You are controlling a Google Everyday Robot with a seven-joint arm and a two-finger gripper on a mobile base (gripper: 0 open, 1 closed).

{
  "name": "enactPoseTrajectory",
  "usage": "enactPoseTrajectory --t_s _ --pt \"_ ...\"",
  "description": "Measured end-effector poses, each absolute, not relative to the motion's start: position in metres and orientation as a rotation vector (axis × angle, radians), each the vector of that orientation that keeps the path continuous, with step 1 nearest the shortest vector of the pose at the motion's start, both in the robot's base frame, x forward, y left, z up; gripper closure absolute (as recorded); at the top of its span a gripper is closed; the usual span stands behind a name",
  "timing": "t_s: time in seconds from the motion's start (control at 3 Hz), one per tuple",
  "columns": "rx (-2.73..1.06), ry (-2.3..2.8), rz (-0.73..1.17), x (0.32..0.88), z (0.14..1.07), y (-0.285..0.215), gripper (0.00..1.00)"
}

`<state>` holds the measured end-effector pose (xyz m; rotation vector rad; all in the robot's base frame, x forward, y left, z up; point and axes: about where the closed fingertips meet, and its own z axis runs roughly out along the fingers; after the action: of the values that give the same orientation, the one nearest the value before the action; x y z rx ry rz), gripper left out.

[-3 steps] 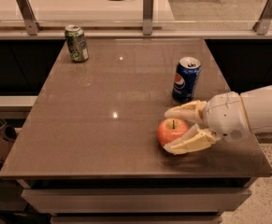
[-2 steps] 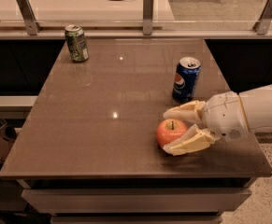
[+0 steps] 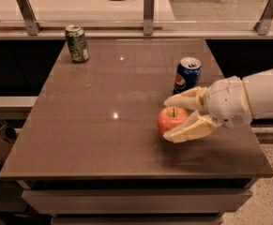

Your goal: Move apple near green can

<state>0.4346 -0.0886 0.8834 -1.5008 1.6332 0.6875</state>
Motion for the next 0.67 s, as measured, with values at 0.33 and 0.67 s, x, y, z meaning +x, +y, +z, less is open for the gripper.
enactPoseTrajectory --t_s 0.33,0.67 --pt "-1.469 1.627 0.65 0.458 0.915 -0.083 1.0" --pt "-1.434 1.609 0.608 0.48 0.943 -0.076 1.0"
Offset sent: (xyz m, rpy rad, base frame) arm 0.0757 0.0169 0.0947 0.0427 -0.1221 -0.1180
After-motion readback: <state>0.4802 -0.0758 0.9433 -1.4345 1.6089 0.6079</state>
